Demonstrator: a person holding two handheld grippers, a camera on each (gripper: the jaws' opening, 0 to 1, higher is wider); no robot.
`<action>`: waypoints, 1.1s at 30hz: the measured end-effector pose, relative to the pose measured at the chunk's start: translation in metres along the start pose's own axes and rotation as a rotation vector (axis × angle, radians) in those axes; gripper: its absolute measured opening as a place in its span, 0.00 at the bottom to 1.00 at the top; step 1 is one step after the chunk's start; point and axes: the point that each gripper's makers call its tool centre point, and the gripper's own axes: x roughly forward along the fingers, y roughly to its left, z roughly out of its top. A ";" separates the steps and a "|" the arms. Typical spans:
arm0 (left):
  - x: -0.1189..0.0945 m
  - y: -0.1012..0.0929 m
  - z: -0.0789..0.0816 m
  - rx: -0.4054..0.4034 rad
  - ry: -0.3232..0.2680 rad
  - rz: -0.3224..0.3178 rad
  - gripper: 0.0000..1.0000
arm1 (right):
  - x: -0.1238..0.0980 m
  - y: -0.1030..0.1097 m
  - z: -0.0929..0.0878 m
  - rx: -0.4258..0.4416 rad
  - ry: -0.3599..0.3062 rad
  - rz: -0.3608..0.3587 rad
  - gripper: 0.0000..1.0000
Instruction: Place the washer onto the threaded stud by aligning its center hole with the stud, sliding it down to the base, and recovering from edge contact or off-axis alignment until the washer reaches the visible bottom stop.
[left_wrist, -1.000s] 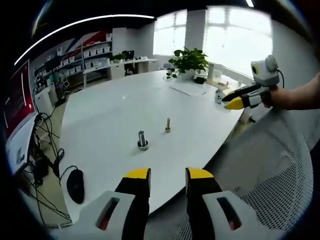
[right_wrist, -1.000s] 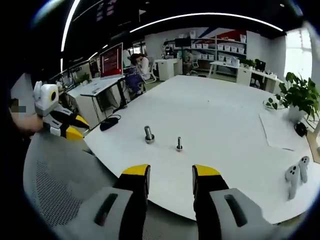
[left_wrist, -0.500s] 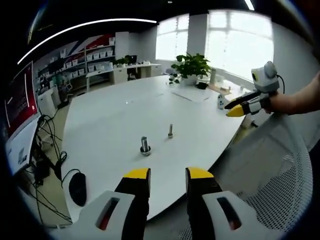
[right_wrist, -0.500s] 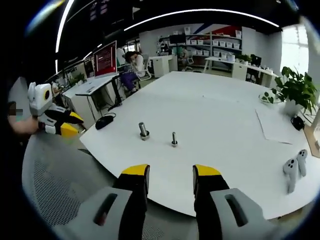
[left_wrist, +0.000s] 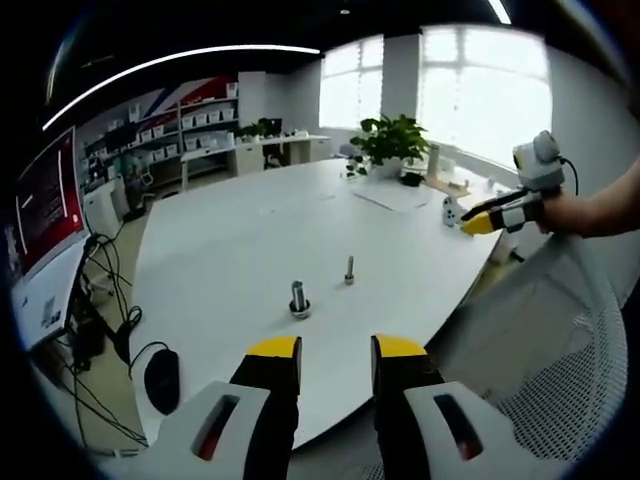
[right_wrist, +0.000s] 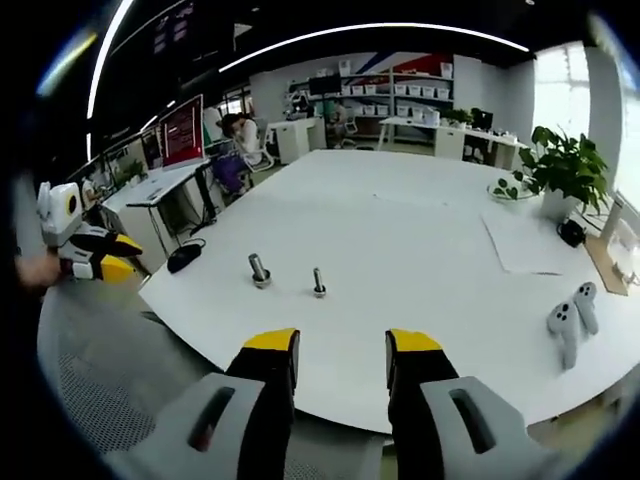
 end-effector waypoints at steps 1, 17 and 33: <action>0.000 0.000 0.000 0.003 0.002 0.000 0.26 | 0.000 -0.002 0.000 0.011 -0.004 -0.003 0.37; 0.001 0.006 -0.004 -0.004 0.022 0.024 0.25 | 0.004 0.001 -0.009 0.024 0.048 0.009 0.37; -0.001 0.010 -0.003 -0.003 0.013 0.040 0.23 | 0.005 0.005 -0.014 0.006 0.076 0.015 0.35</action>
